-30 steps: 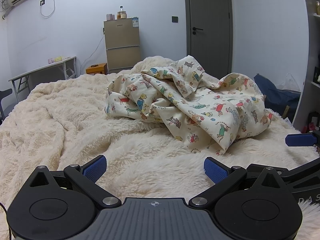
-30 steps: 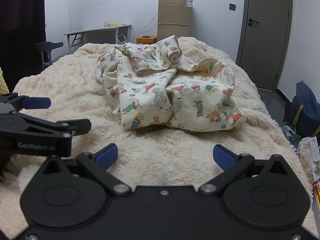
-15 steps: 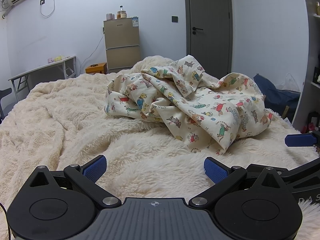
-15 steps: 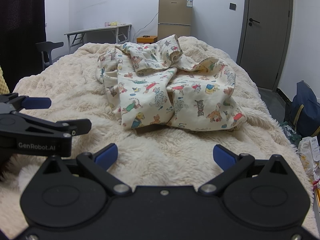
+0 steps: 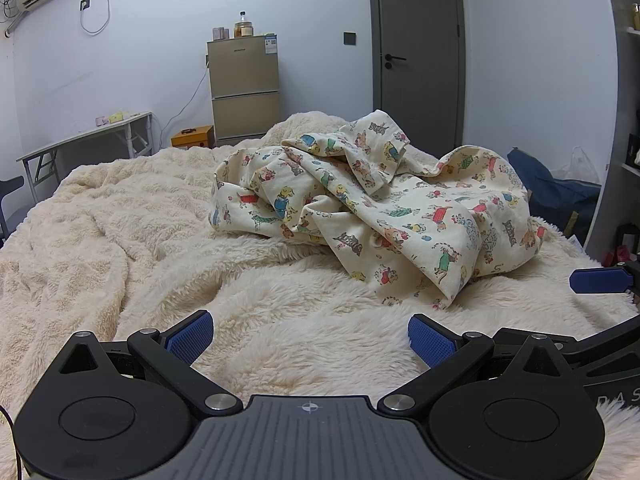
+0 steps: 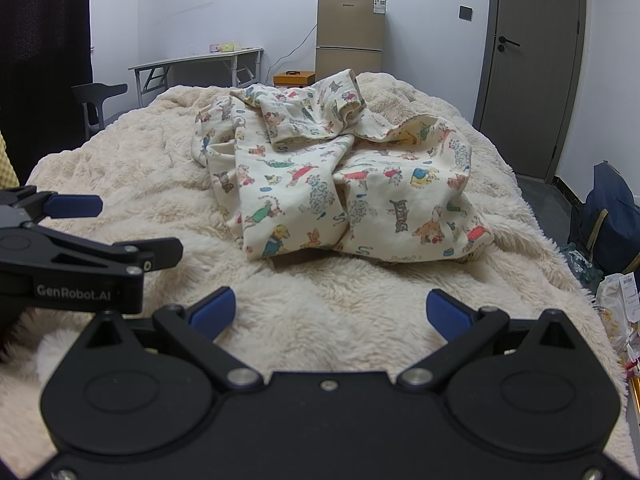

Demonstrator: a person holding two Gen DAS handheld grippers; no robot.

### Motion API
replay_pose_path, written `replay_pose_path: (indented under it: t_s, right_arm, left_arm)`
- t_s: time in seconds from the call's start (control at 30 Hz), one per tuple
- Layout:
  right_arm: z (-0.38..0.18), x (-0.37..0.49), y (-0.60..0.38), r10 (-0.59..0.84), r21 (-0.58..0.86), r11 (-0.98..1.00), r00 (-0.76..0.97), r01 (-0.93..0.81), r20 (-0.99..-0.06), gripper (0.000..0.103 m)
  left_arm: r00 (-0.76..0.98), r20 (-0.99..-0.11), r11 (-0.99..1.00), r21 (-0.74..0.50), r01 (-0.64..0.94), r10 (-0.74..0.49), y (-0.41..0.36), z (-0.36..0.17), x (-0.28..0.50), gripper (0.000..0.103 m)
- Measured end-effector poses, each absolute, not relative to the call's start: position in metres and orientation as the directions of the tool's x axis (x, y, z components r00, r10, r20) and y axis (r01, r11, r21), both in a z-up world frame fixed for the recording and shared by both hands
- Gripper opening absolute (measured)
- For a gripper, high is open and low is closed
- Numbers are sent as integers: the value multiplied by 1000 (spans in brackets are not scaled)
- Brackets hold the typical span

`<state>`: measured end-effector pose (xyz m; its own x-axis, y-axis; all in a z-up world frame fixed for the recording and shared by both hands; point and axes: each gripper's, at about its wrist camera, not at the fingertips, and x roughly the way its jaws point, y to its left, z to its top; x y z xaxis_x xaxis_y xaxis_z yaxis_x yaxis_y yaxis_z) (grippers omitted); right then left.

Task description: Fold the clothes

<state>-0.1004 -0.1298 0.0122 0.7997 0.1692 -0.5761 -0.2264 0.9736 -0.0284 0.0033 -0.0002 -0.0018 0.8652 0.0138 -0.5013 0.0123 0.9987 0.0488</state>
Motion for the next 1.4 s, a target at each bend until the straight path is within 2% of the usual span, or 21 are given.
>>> replay_pose_path:
  t_s: [1.03, 1.4]
  right_arm:
    - [14, -99, -130, 171, -28, 973, 799, -229, -576, 103]
    - [15, -96, -133, 186, -8, 972, 791, -235, -583, 103]
  left_arm:
    - [867, -497, 999, 53, 10, 18, -1, 1, 4, 103]
    - [882, -470, 998, 66, 24, 10, 0, 3, 4, 103]
